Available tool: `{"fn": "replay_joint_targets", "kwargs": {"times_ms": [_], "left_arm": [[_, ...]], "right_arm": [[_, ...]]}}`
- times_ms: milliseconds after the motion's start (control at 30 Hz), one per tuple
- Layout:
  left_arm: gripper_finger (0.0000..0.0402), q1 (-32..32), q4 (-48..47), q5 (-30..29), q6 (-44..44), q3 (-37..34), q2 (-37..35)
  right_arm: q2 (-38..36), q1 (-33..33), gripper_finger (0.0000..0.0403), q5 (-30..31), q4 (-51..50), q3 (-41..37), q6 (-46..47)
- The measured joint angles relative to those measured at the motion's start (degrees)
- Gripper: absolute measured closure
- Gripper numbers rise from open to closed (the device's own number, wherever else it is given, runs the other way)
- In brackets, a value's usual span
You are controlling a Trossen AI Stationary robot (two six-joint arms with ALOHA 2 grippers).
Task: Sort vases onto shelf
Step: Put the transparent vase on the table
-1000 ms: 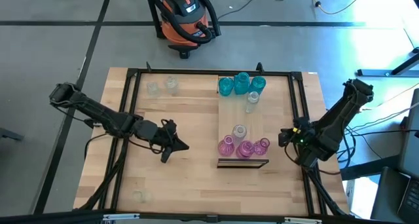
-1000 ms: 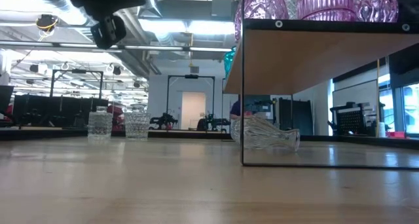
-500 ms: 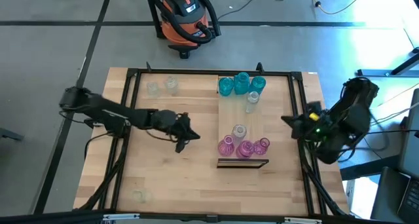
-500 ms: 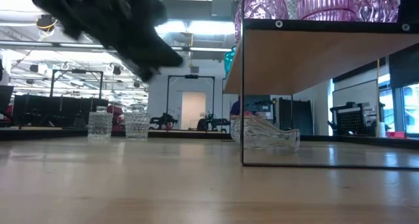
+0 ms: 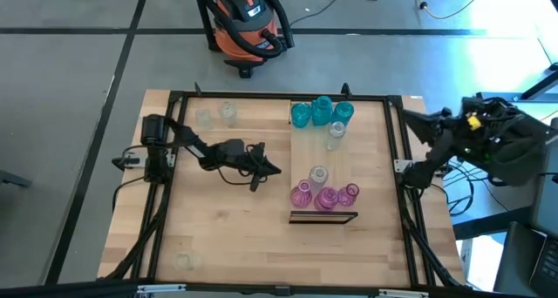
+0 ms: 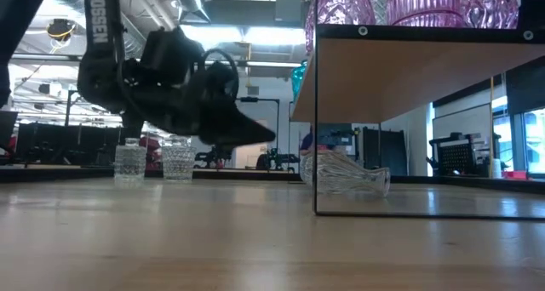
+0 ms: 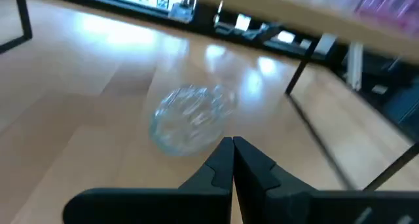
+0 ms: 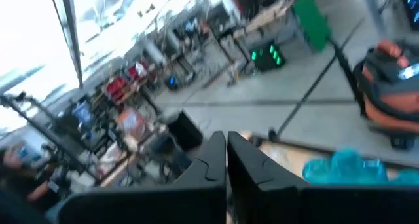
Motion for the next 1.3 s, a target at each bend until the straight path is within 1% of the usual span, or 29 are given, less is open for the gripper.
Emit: {"fn": "replay_joint_targets", "kwargs": {"times_ms": [67, 133, 200, 300, 400, 533, 667, 733, 800, 900, 1033, 1167, 1233, 1300], "left_arm": [[0.0401, 0.2, -0.3, 0.9, 1.4, 0.0, 0.9], [0.0398, 0.5, -0.2, 2.8, 3.8, 0.1, 1.2], [0.0386, 0.7, -0.1, 4.1, 5.2, 0.7, 1.2], [0.0354, 0.8, -0.2, 4.4, 5.7, 1.7, 1.2], [0.0307, 0.8, -2.5, 3.1, 9.0, 3.0, 1.2], [0.0235, 1.0, -6.7, -1.0, 15.0, 5.7, 1.2], [0.0167, 1.4, -13.9, -5.1, 19.2, 10.3, 1.2], [0.0140, 1.6, -19.3, -5.5, 18.9, 13.0, 1.2], [0.0115, 1.8, -24.2, -5.5, 16.5, 14.9, 1.2], [0.0083, 1.9, -26.3, -5.1, 14.9, 16.5, 1.2], [0.0055, 1.7, -26.3, -4.5, 13.8, 17.0, 1.2], [0.0038, 1.9, -26.4, 0.5, 12.5, 17.2, 2.2], [0.0035, 1.9, -26.9, 2.9, 13.9, 17.2, 3.2], [0.0035, 1.6, -27.0, 3.8, 16.3, 17.3, 4.0]], "right_arm": [[0.7, 0.0, 0.0403, 2.1, 2.7, 1.3, -3.3], [1.1, 0.0, 0.0403, 3.4, 4.1, 1.8, -4.2], [1.3, 0.0, 0.0403, 4.3, 5.3, 1.8, -4.4], [2.5, -0.7, 0.0403, 4.8, 6.2, 1.7, -4.0], [4.2, -3.3, 0.0403, 4.3, 6.3, 1.6, -1.4], [5.8, -6.7, 0.0403, -0.5, 6.2, 1.5, 1.6], [6.6, -10.4, 0.0403, -6.4, 6.1, 1.6, 2.1], [6.6, -12.0, 0.0403, -8.7, 6.1, 1.6, 2.1], [6.5, -13.3, 0.0403, -10.1, 6.2, 1.6, 2.1], [6.4, -14.0, 0.0403, -11.0, 6.2, 1.6, 2.0], [6.5, -13.9, 0.0403, -11.1, 6.2, 1.6, 1.9], [6.5, -13.9, 0.0403, -11.0, 6.4, 1.6, 1.9], [6.5, -13.9, 0.0403, -11.0, 6.4, 1.6, 1.9], [6.4, -13.9, 0.0403, -10.9, 6.4, 1.6, 1.9]]}}
